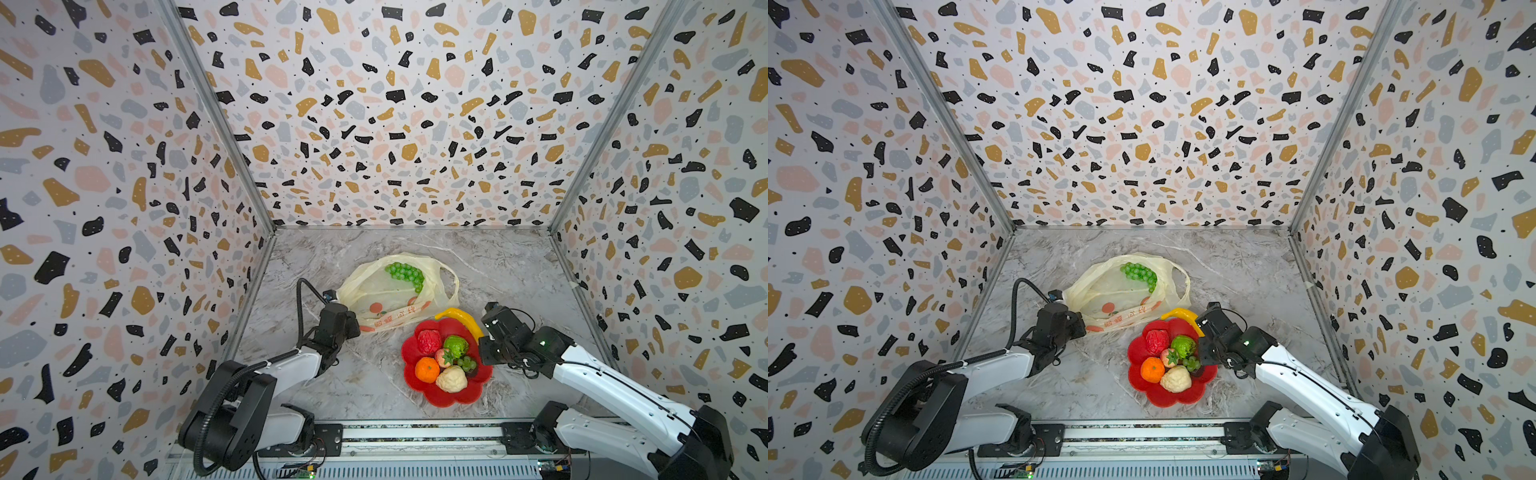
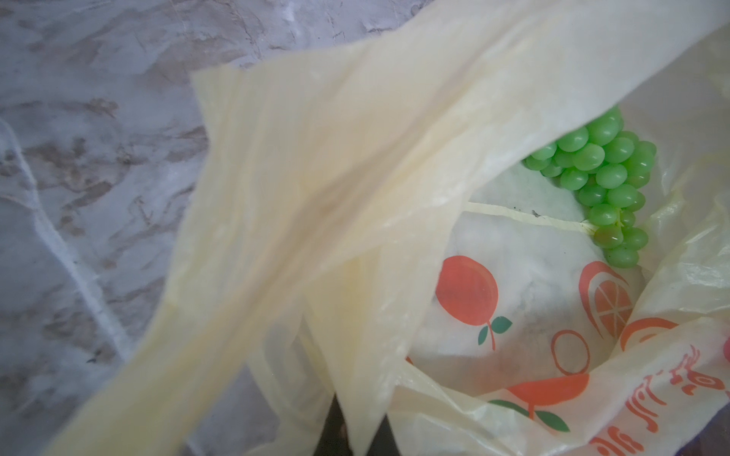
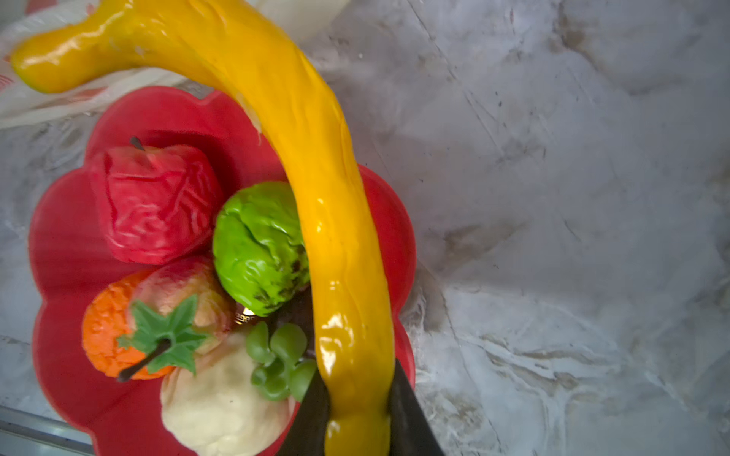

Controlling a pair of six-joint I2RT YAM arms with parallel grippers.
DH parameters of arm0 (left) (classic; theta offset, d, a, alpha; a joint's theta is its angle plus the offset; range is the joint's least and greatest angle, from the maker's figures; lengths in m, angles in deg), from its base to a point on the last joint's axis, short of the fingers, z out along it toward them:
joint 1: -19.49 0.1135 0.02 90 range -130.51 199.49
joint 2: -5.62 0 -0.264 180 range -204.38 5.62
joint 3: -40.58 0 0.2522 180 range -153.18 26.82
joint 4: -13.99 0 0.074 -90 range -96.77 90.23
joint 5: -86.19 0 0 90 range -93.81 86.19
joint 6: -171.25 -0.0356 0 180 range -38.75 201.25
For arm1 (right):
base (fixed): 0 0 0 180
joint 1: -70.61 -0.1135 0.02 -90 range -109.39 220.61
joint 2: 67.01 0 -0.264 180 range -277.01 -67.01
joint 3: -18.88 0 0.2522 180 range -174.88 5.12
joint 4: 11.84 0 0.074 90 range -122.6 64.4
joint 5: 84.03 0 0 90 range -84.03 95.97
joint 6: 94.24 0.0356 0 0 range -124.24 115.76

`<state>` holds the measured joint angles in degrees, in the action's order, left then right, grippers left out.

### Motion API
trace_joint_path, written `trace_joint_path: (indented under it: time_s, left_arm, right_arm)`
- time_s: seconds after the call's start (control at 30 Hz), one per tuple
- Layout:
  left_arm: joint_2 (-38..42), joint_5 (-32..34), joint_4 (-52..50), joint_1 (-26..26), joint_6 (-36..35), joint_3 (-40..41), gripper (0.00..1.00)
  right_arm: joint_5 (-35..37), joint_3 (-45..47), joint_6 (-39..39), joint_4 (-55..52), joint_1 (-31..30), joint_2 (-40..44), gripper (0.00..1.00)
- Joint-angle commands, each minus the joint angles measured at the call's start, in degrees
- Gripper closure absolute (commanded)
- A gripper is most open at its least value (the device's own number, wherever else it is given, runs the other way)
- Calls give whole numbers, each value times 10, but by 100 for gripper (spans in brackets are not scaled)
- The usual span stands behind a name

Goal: Take fruits out of the plastic bag
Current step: Place the fruit on the plate.

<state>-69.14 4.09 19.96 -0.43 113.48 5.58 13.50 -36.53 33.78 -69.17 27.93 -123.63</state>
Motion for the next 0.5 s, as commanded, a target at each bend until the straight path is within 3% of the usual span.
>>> trace_joint_path:
  time_s: [0.0,0.47]
  left_arm:
    - [-6,-8,22,4,4,-4,98]
    - [-5,-10,18,5,4,-4,98]
  right_arm:
    - [17,6,34,-37,-3,21,96]
    - [50,24,96,-54,-61,23,95]
